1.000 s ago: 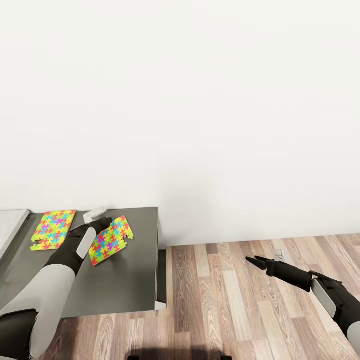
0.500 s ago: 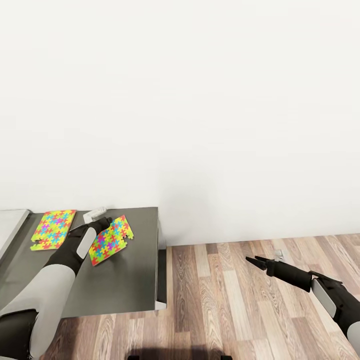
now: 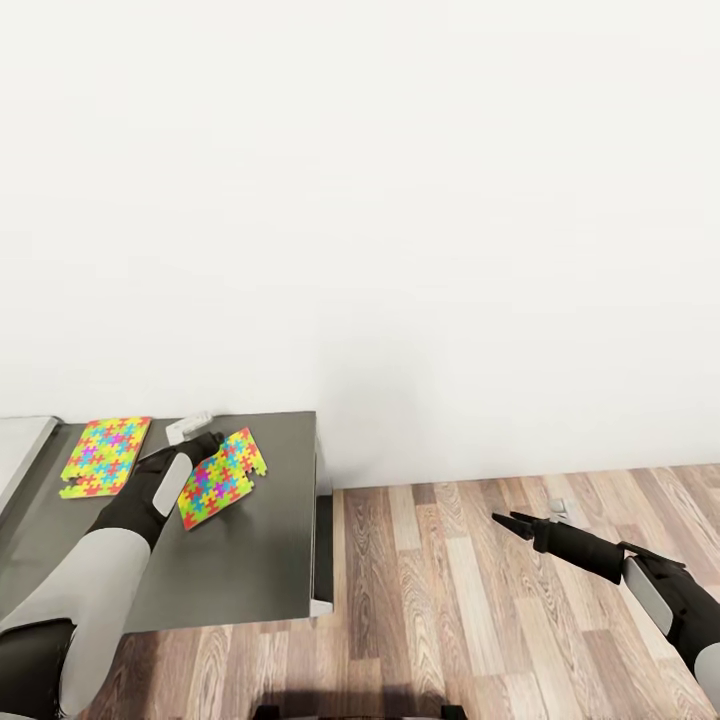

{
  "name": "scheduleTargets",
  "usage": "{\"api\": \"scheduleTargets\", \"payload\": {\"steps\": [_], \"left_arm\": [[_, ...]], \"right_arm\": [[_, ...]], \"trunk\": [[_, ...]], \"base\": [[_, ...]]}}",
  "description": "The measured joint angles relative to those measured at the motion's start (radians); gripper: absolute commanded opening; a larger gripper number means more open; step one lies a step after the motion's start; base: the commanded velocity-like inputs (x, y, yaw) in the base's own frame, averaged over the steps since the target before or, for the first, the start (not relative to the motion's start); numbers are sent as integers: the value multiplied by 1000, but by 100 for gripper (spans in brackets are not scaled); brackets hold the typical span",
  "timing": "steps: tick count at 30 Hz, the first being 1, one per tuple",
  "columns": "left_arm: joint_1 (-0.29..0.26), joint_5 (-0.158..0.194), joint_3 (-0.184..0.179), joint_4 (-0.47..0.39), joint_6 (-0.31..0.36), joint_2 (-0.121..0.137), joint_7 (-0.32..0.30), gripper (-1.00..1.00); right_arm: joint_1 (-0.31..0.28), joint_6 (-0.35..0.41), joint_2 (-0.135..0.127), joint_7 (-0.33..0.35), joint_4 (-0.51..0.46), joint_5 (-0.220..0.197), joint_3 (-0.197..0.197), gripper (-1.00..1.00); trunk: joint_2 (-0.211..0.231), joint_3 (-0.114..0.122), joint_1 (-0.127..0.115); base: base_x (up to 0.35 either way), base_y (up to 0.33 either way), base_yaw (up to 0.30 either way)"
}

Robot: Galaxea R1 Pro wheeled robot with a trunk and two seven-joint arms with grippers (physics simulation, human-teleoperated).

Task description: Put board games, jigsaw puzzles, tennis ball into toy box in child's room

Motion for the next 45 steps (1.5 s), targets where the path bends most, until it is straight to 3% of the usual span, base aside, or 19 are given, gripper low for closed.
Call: {"api": "scheduleTargets", "payload": {"steps": [24, 45], "left_arm": [[0, 0, 0, -1, 0, -1, -1, 100], [0, 1, 0, 2, -1, 0, -3, 100]], "right_arm": [[0, -7, 0, 1, 0, -1, -1, 100], [0, -7, 0, 1, 0, -1, -1, 100]], "trunk": [[0, -1, 0], [0, -1, 0]], "base": [[-45, -18, 0], [-135, -81, 0]]}}
